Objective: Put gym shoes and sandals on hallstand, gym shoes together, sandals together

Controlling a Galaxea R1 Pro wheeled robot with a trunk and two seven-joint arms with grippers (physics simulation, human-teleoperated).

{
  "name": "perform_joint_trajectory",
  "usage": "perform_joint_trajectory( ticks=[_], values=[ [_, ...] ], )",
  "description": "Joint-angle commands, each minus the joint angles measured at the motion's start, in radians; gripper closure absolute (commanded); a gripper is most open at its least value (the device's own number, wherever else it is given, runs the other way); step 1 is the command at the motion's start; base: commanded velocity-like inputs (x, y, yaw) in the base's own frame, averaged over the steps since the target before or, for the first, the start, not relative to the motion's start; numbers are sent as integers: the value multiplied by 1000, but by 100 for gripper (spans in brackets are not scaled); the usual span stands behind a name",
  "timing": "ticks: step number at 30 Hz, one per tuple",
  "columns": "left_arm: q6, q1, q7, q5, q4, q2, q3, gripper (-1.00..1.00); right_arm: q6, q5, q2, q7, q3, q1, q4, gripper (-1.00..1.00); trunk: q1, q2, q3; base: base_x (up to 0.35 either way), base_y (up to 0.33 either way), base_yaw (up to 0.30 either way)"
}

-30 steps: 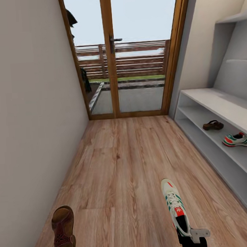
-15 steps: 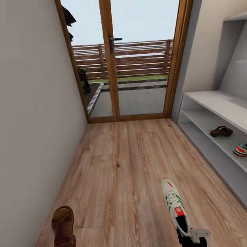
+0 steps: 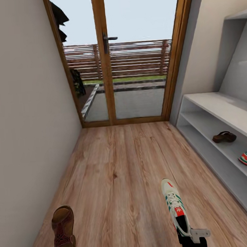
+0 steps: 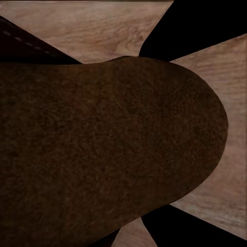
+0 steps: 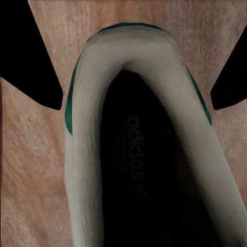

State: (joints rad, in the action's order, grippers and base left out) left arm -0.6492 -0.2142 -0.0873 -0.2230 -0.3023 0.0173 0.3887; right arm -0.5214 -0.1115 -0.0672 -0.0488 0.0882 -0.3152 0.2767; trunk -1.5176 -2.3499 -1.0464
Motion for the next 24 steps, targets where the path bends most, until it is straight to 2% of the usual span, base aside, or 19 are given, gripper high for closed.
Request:
perform_joint_trajectory(
  ticks=[1, 11, 24],
  values=[
    [-3, -1, -9, -2, 0, 0, 9, 100, -3, -10, 0, -4, 8, -1, -1, 100, 0, 0, -1, 338, 0, -243],
    [-3, -1, -9, -1, 0, 0, 9, 100, -3, -10, -1, -4, 8, -1, -1, 100, 0, 0, -1, 335, 53, -263],
    [-3, -1, -9, -1, 0, 0, 9, 100, -3, -10, 0, -4, 8, -1, -1, 100, 0, 0, -1, 301, 190, -265]
  ],
)
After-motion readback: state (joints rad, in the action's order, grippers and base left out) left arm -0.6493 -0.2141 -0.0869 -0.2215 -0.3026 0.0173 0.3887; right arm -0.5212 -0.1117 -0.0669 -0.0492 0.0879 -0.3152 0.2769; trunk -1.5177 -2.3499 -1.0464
